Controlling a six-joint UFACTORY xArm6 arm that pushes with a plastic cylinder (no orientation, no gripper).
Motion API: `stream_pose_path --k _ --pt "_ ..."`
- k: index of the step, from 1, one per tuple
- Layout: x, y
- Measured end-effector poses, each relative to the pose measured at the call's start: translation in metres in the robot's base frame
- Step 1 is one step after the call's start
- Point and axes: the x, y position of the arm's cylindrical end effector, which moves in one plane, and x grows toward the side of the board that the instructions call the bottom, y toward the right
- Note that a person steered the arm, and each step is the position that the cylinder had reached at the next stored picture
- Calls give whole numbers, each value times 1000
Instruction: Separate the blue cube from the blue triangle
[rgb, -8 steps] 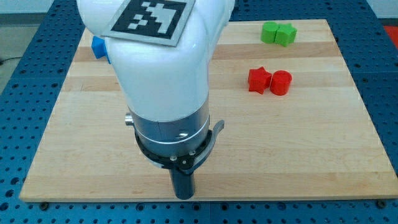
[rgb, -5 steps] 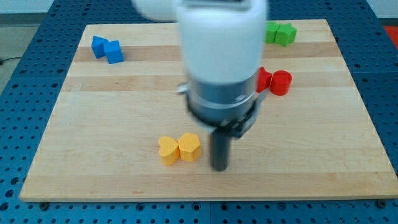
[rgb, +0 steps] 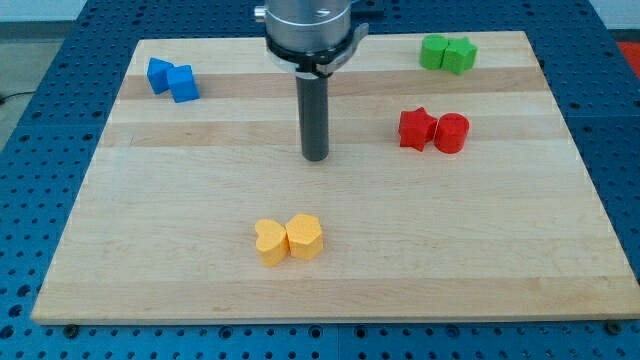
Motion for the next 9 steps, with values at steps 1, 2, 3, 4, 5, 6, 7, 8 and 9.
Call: stream_pose_path --k 1,2,3,4,5,6,7,8,9 --pt "11 -13" --pt "35 -56" --pt "40 -125" --pt "32 -192" --pt "-18 -254" --pt "-65 -264" --pt "-101 -220" --pt "-120 -207" --pt "-125 -207"
